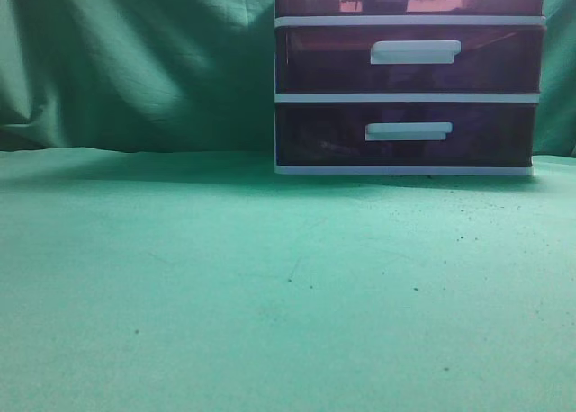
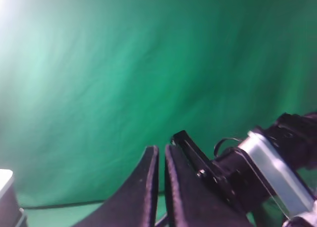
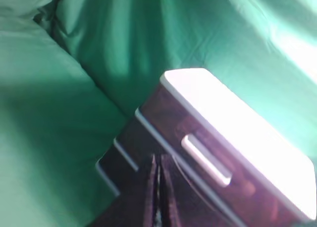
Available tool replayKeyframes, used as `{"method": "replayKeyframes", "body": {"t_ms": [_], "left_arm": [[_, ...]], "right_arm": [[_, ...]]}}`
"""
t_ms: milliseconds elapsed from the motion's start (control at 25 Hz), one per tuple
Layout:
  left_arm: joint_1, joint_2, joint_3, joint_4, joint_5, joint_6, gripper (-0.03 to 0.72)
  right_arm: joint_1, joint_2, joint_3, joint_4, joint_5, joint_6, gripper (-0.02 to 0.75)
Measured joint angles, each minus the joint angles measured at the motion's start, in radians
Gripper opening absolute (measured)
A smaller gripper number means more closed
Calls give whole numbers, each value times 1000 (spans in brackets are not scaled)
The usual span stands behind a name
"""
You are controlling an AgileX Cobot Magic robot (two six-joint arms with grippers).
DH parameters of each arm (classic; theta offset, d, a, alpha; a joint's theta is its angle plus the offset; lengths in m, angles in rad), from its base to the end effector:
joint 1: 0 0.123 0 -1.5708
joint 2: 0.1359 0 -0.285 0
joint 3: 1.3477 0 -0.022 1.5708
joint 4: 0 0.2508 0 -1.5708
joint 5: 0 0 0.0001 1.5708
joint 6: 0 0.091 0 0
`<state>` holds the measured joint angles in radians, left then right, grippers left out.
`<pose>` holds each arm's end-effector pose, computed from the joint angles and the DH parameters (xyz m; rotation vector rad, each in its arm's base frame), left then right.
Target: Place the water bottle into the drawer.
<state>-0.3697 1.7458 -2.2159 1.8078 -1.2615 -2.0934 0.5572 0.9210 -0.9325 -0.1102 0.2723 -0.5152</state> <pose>0.2705 -0.1952 0.5431 1.2548 1.1807 -1.1268 0.1686 0.1018 0.4021 -0.9508 1.4612 -0.0728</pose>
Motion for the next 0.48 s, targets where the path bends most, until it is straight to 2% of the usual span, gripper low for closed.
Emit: {"method": "replayKeyframes", "body": {"t_ms": [120, 240, 480], "left_arm": [[-9, -105, 121, 0, -1, 0, 0], [-9, -221, 328, 0, -1, 0, 0], [-9, -433, 776, -10, 3, 0, 0]], "right_arm": [[0, -103, 0, 11, 157, 38, 0], [0, -199, 0, 52, 264, 49, 0], [0, -345, 32, 220, 321, 49, 0]]}}
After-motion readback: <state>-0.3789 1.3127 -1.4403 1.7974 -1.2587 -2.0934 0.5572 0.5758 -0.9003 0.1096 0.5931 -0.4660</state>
